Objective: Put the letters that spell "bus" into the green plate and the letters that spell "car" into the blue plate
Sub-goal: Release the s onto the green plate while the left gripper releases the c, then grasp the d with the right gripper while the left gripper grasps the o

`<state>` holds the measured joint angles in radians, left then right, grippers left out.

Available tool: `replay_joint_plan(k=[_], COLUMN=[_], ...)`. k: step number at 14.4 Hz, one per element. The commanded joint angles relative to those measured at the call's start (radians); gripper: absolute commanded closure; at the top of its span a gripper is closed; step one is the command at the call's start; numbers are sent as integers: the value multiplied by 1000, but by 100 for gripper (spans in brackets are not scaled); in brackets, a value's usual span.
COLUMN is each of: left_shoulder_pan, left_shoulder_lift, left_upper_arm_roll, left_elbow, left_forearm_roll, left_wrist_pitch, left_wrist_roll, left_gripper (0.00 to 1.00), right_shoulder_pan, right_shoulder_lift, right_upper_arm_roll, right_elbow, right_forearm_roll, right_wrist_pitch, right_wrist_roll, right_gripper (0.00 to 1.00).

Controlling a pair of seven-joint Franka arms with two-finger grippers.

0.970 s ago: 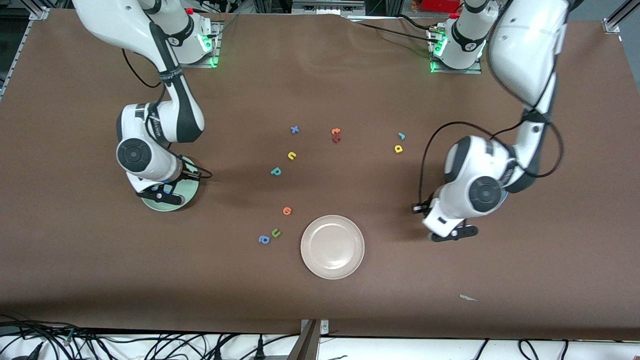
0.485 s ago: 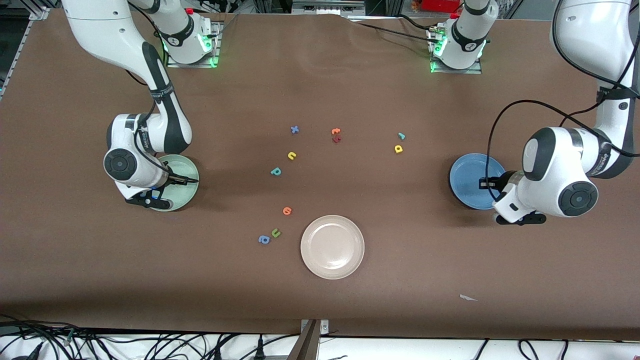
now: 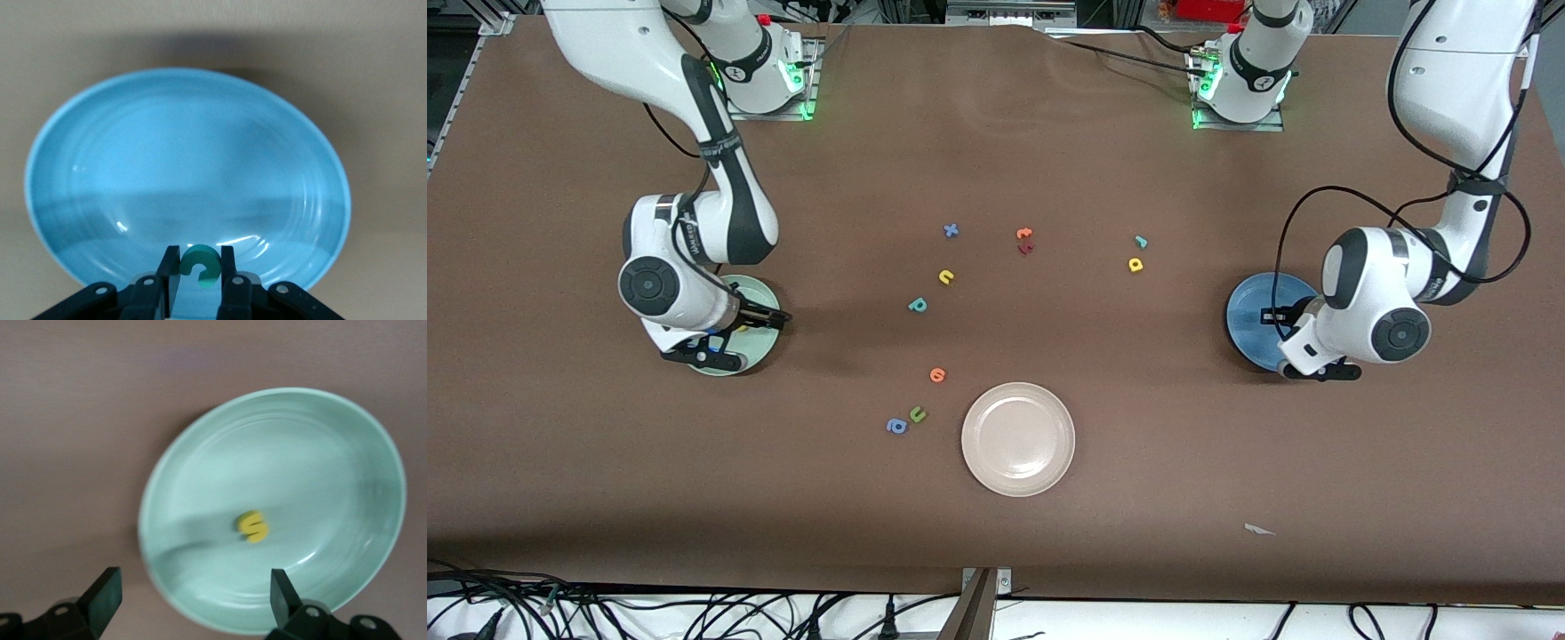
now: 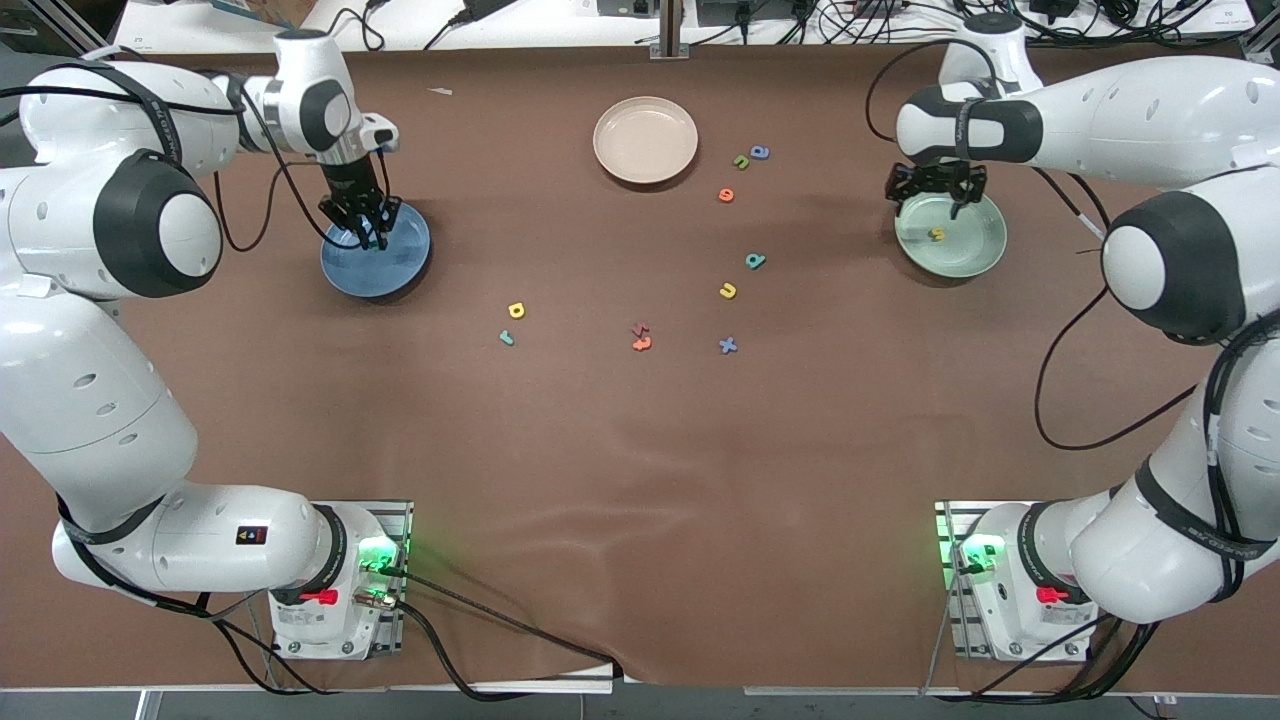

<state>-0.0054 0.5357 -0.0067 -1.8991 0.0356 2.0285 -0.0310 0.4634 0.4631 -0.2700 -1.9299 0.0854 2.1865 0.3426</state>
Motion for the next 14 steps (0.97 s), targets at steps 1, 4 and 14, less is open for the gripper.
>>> replay_joint_plan(k=[1,4,14], left_shoulder_pan=[2,-10,-4], left_shoulder_lift=[-43,-115,-238], left_upper_arm_roll=[-3,-6,-306], left_elbow=[-32,-22,-214], left_forearm_roll=[23,9,-86], left_wrist_pitch=[19,-40,74], left_wrist_roll=[16,-1,-483], left_gripper=[8,0,2], right_shoulder_pan=[4,14,173], right_shoulder_lift=[-21,-15,78], right_upper_arm_roll=[98,198,221], right_elbow=[29,31,32], right_forearm_roll=[13,13,14], right_wrist_pitch=[-24,33,251], right_wrist_roll=[210,453,831], right_gripper=[2,5,46])
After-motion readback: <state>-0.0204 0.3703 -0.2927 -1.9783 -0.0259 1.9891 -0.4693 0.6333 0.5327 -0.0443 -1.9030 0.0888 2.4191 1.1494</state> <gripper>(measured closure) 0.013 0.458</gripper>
